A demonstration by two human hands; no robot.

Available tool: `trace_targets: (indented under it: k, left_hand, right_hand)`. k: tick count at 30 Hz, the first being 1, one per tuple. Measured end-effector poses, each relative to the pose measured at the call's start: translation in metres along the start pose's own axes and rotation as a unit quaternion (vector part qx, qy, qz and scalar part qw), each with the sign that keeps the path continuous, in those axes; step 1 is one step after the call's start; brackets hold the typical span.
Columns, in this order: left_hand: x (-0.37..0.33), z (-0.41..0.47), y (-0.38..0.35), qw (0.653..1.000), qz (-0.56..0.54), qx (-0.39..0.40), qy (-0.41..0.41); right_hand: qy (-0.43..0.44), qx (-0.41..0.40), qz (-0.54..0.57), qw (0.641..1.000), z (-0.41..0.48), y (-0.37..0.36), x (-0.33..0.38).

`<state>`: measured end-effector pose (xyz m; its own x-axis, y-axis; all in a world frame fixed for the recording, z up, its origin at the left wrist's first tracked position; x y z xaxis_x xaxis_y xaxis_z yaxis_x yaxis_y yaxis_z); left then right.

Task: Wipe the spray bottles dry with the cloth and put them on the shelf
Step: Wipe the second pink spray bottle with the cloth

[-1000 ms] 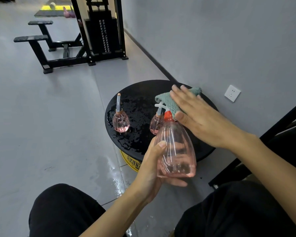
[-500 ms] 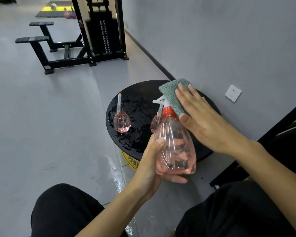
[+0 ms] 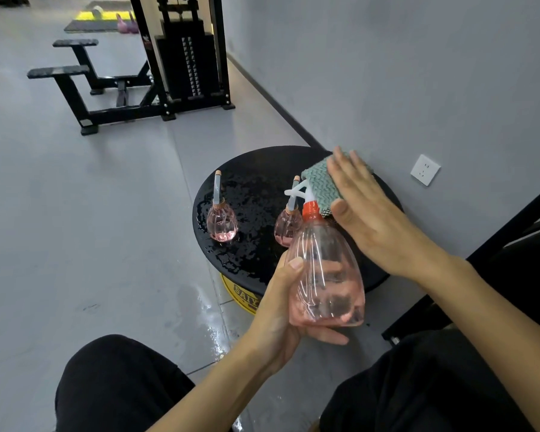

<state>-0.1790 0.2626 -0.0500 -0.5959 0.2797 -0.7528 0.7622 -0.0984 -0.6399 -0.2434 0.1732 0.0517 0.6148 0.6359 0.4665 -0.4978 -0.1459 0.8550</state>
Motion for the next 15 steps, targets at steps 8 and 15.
trace_targets:
  k: [8,15]
  left_hand:
    - [-0.005,-0.001,0.007,1.000,0.014,-0.009,-0.012]
    - [-0.007,0.002,0.002,0.999,0.026,-0.003,-0.019]
  right_hand:
    - [0.040,0.046,-0.057,0.997,-0.015,-0.015,0.014]
    - [0.030,0.025,-0.059,0.997,0.000,-0.008,0.012]
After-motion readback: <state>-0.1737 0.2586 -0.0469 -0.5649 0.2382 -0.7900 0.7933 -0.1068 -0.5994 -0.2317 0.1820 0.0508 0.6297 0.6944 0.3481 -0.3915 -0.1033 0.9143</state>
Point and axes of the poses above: each hand's wrist, its own z-axis towards the middle knuckle, its own y-axis out of the back of the hand, x = y × z, the point moved 9 cm from there along z, towards the middle knuckle
